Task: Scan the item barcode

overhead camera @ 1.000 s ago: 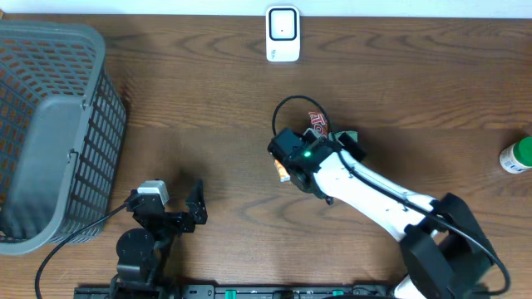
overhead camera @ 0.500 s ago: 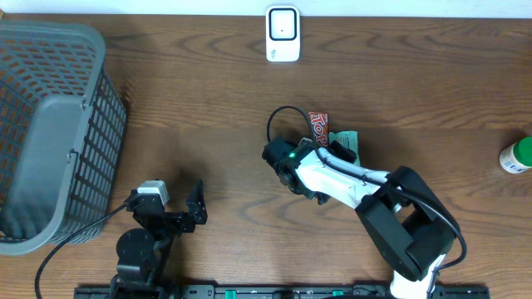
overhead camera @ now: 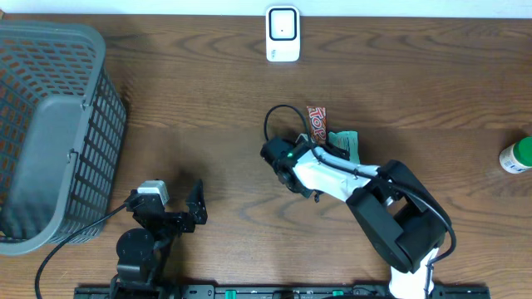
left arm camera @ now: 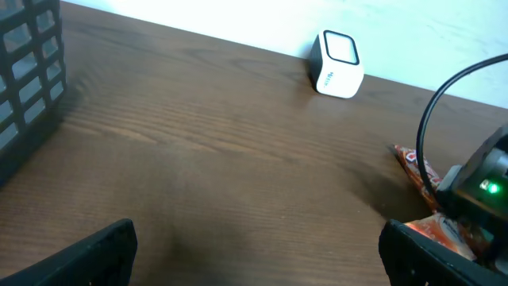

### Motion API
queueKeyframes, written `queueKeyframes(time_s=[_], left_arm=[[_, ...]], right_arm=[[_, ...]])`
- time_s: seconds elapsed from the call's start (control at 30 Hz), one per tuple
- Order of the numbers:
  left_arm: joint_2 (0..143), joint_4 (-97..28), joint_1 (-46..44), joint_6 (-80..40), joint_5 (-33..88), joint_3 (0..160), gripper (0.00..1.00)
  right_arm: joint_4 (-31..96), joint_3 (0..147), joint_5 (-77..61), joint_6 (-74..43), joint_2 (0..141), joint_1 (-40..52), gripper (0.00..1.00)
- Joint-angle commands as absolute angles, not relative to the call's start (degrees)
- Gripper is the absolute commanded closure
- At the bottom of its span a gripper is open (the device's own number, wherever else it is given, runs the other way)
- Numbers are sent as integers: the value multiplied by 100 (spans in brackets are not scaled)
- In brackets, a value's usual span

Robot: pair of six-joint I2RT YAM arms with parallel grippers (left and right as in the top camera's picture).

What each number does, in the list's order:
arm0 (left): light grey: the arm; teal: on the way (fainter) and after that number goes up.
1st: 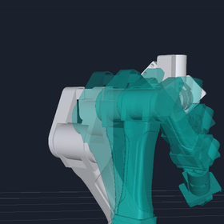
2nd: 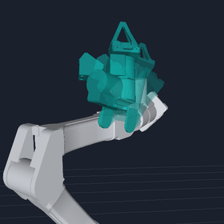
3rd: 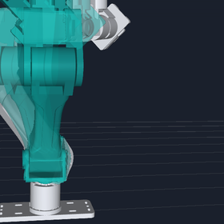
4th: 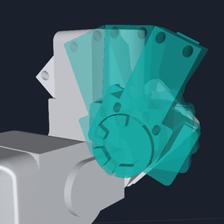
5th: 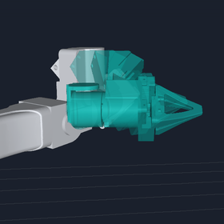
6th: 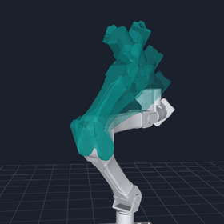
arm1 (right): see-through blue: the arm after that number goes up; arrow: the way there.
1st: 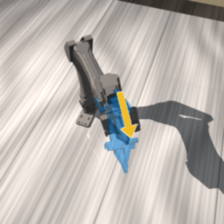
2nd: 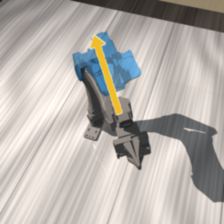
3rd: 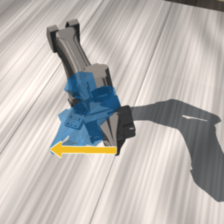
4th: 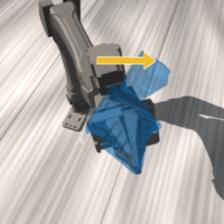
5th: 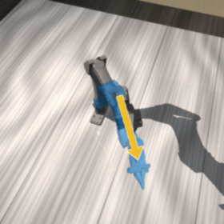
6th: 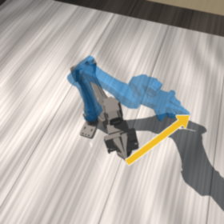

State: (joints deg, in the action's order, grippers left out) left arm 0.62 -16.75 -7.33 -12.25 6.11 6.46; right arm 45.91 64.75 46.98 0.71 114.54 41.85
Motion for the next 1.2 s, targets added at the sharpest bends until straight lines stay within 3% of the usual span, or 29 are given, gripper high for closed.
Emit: queueKeyframes(time_s=[0.0,0.2,0.4,0.67,0.9,1.17], left_arm=[[23,-1844,-718,-1278,687,567,2],[23,-1844,-718,-1278,687,567,2],[23,-1844,-718,-1278,687,567,2],[23,-1844,-718,-1278,687,567,2],[23,-1844,-718,-1278,687,567,2],[23,-1844,-718,-1278,687,567,2]], right_arm=[[4458,6420,4453,145,11640,3948,43],[4405,6405,4292,137,11640,3780,57],[4342,6405,4202,99,11638,3780,99],[4912,6650,2941,-392,11253,3780,99],[5769,7349,-631,-10,9889,3736,99],[6158,7343,-3336,64,9094,2965,99]])
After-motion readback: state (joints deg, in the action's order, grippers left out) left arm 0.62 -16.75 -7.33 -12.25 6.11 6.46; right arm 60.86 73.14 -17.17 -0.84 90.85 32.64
